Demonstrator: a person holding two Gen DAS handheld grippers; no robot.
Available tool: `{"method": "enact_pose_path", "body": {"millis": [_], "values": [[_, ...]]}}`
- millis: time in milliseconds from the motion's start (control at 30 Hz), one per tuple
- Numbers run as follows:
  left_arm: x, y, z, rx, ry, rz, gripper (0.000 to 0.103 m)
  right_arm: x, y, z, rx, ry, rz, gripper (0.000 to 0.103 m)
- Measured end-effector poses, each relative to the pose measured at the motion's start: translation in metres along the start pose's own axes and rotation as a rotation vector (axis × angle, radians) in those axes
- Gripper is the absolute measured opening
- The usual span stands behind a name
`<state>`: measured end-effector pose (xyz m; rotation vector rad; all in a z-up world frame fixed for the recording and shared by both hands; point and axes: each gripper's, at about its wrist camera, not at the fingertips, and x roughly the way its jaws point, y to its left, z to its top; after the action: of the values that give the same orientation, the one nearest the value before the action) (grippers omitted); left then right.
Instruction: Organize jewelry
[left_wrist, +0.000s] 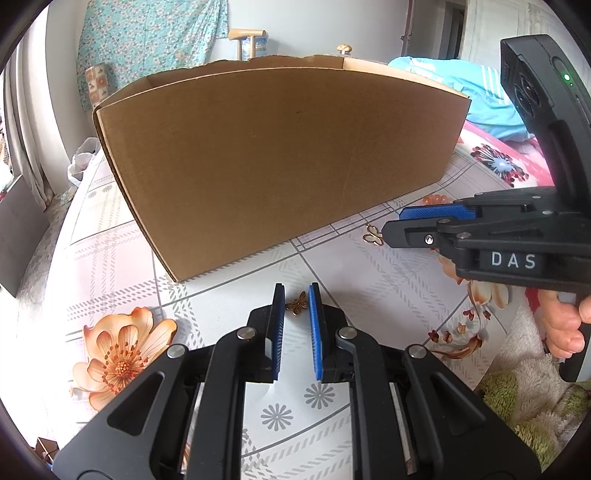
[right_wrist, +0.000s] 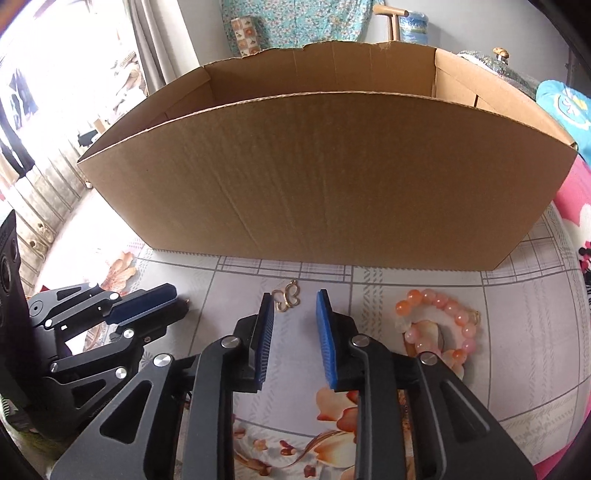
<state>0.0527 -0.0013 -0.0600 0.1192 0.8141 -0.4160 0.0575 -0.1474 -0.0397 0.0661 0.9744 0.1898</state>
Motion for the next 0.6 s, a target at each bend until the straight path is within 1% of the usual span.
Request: {"method": "enact_pose_path", "body": {"millis": [133, 167, 433, 533, 600], "values": [[0.000, 0.000, 0.000, -0.001, 0.000, -0.001, 0.012, 0.006, 0.006, -0.003, -0.013, 0.016, -0.024, 0.025], [0.001, -0.001, 0.000, -0.002, 0.000, -0.002, 0.012, 0.004, 0.010, -0.006, -0.011, 0.006, -0.030, 0.025], [0.000, 0.001, 0.000, -0.007, -0.001, -0.004, 0.012, 0.017, 0.027, 0.003, -0.038, -0.017, -0.058, 0.026], [0.000, 0.001, 0.000, -0.008, 0.000, -0.004, 0.012, 0.020, 0.037, 0.005, -0.073, -0.028, -0.082, 0.026], [0.000, 0.001, 0.000, -0.008, 0.000, -0.003, 0.012, 0.031, 0.045, 0.014, -0.098, -0.029, -0.095, 0.026]]}}
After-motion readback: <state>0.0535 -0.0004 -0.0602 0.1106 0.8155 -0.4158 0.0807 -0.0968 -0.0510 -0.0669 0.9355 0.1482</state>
